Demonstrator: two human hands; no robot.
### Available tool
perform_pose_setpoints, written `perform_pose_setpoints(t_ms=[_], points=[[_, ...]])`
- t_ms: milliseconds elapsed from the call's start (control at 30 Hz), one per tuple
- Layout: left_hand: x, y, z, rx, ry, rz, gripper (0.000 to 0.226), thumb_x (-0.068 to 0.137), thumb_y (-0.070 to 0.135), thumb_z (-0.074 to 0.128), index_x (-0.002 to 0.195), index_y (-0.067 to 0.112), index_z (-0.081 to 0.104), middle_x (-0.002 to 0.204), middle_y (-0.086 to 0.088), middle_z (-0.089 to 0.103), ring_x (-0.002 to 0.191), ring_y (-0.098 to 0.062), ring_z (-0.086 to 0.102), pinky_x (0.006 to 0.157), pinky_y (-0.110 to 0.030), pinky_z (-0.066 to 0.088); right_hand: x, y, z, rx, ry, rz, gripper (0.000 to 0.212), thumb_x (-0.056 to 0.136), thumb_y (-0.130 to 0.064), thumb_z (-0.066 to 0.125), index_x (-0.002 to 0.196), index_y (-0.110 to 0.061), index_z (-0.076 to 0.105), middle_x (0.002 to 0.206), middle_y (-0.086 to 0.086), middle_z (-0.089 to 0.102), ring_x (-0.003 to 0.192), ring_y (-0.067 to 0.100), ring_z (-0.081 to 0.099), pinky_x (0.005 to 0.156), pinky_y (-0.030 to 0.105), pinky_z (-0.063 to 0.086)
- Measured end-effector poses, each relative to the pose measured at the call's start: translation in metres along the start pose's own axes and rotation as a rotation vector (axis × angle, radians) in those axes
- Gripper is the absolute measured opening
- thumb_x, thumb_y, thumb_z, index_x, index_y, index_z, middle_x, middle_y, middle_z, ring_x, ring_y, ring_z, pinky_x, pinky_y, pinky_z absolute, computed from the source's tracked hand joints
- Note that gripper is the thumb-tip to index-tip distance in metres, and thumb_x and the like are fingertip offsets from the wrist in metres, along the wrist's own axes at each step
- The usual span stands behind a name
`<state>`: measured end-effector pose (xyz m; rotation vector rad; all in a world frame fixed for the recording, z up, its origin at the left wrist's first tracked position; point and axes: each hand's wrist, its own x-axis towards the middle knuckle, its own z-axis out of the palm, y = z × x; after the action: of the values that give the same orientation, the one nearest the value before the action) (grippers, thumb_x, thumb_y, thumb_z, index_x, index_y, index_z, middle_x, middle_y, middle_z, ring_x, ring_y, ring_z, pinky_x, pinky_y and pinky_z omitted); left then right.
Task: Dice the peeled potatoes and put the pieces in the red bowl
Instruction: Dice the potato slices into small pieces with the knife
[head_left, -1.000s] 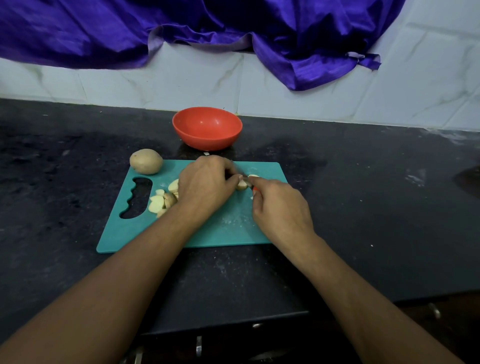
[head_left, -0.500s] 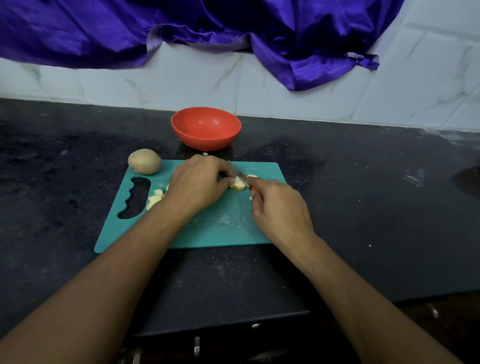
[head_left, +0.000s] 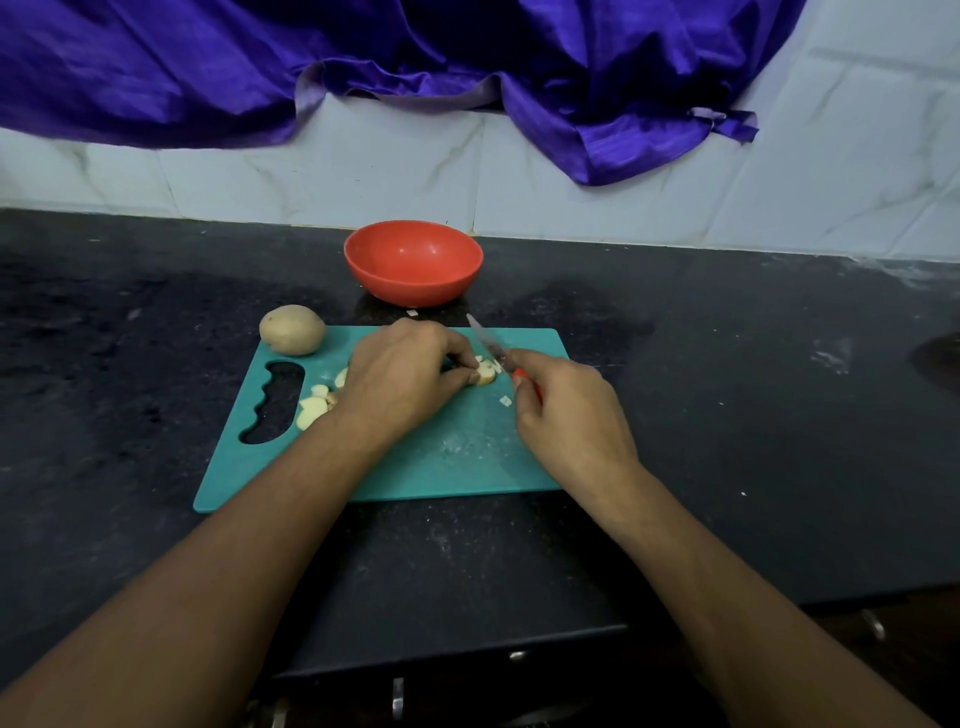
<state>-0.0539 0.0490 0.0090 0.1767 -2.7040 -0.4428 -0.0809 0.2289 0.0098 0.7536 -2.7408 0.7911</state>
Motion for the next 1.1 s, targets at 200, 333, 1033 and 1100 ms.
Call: perform_pose_setpoints(t_ms=[200, 333, 1033, 1100], points=[[-0.001, -0.002, 0.004, -0.017, 0.022, -0.012, 0.022, 0.085, 0.054, 0.076, 0.102, 0.040, 0.078, 0.097, 0.014, 0.075, 0.095, -0.013, 0.067, 0.069, -0.029, 0.041, -0.004, -0.006, 0.004, -0.138, -0.026, -0.088, 0.043, 0.104, -0.022, 0.043, 0.143, -0.035, 0.055, 0.107, -0.001, 0.067, 0.091, 0.022, 0.065, 0.072, 0.036, 0.053], [-0.002, 0.000, 0.004, 0.026, 0.034, 0.021, 0.021, 0.088, 0.051, 0.074, 0.106, 0.041, 0.077, 0.103, 0.015, 0.075, 0.100, -0.014, 0.067, 0.070, -0.028, 0.040, -0.002, -0.009, 0.006, -0.253, -0.078, -0.091, 0.045, 0.104, -0.021, 0.041, 0.147, -0.031, 0.049, 0.110, 0.000, 0.064, 0.091, 0.026, 0.064, 0.066, 0.033, 0.041], [-0.005, -0.005, 0.005, -0.098, 0.030, -0.036, 0.023, 0.083, 0.045, 0.080, 0.102, 0.035, 0.073, 0.093, 0.017, 0.074, 0.091, -0.008, 0.068, 0.072, -0.031, 0.050, 0.002, 0.003, 0.005, 0.096, -0.074, 0.032, 0.035, 0.100, -0.027, 0.054, 0.132, -0.035, 0.068, 0.081, -0.007, 0.071, 0.071, 0.012, 0.063, 0.066, 0.030, 0.050], [-0.006, -0.006, 0.005, -0.099, 0.036, -0.041, 0.017, 0.085, 0.045, 0.080, 0.099, 0.036, 0.077, 0.093, 0.019, 0.074, 0.090, -0.007, 0.067, 0.069, -0.027, 0.044, 0.000, -0.006, 0.006, -0.052, -0.056, -0.029, 0.038, 0.101, -0.028, 0.050, 0.136, -0.036, 0.064, 0.102, -0.003, 0.074, 0.093, 0.022, 0.067, 0.078, 0.036, 0.053]])
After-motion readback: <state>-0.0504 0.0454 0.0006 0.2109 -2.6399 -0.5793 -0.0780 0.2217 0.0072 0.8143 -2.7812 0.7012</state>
